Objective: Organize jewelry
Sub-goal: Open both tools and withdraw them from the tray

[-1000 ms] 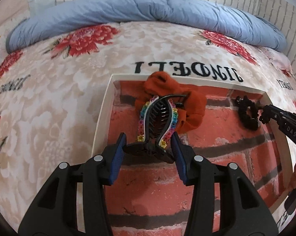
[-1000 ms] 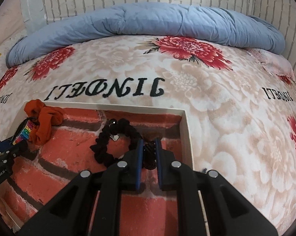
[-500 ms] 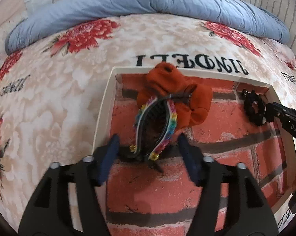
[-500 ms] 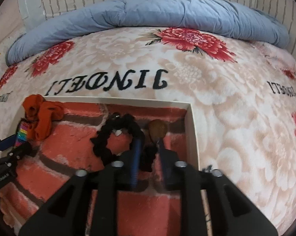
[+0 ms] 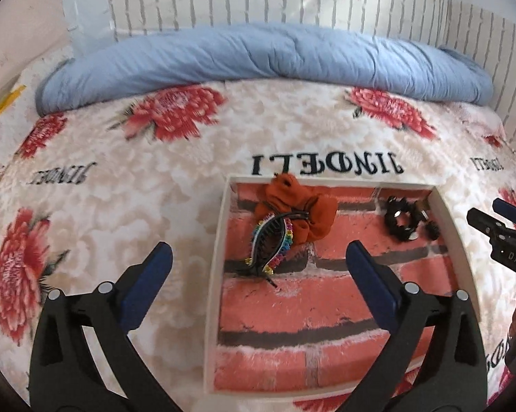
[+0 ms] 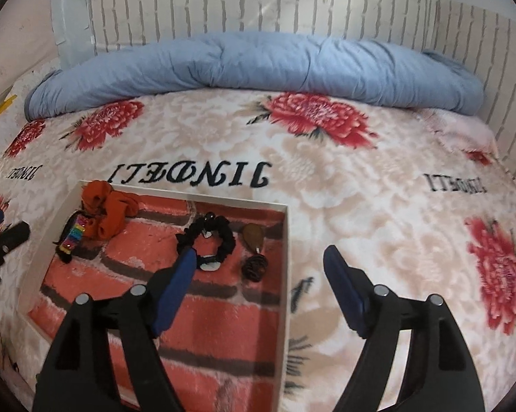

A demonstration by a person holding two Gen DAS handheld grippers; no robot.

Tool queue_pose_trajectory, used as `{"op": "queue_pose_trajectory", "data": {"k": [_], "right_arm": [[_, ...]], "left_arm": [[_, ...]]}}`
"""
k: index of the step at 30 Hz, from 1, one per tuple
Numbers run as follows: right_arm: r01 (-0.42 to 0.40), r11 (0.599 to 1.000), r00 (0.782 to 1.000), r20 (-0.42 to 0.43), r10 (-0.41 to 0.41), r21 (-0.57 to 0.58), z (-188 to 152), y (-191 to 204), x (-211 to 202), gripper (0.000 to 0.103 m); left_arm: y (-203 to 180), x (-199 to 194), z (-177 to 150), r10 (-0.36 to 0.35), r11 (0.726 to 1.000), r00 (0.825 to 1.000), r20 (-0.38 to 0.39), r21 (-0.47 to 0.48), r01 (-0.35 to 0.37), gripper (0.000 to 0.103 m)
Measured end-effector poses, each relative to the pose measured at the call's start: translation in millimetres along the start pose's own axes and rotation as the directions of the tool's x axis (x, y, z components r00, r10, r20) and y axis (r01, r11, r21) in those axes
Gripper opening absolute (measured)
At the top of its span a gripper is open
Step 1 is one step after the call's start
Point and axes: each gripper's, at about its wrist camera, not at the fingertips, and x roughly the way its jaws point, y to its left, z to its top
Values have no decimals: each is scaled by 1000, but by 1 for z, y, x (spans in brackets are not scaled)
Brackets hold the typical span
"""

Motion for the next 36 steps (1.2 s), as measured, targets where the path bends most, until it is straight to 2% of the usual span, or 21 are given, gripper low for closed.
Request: {"op": "queue_pose_trajectory", "data": {"k": [3, 8, 14, 21, 27, 31, 36], "right_arm": [[29, 1000, 999, 28, -29, 2, -4, -6, -24, 84], [41, 999, 998, 41, -41, 11, -15, -15, -52, 84], [41, 999, 999, 28, -42, 28, -37, -22, -75, 84], [41, 999, 999, 35, -42, 31, -62, -21, -96, 84], [30, 998, 999, 40, -32, 46, -76, -19, -107, 84], [26, 998, 999, 38, -28, 49, -84, -17, -110, 84], [28, 998, 1000, 12, -29, 51, -101, -19, -107, 84]], "left_arm": [[3, -22, -2, 14, 1000, 1000, 22, 3, -14, 98], [6, -58, -14, 55, 998, 997, 62, 23, -56, 98], [10, -88, -32, 58, 998, 995, 86, 26, -60, 98], [29, -106, -53, 50, 999, 996, 73, 3, -50, 98], [56, -119, -71, 77, 997, 995, 64, -18, -76, 98], [67, -122, -84, 98, 995, 994, 54, -17, -97, 98], [73, -121, -105, 87, 996, 996, 35, -35, -86, 98]]}}
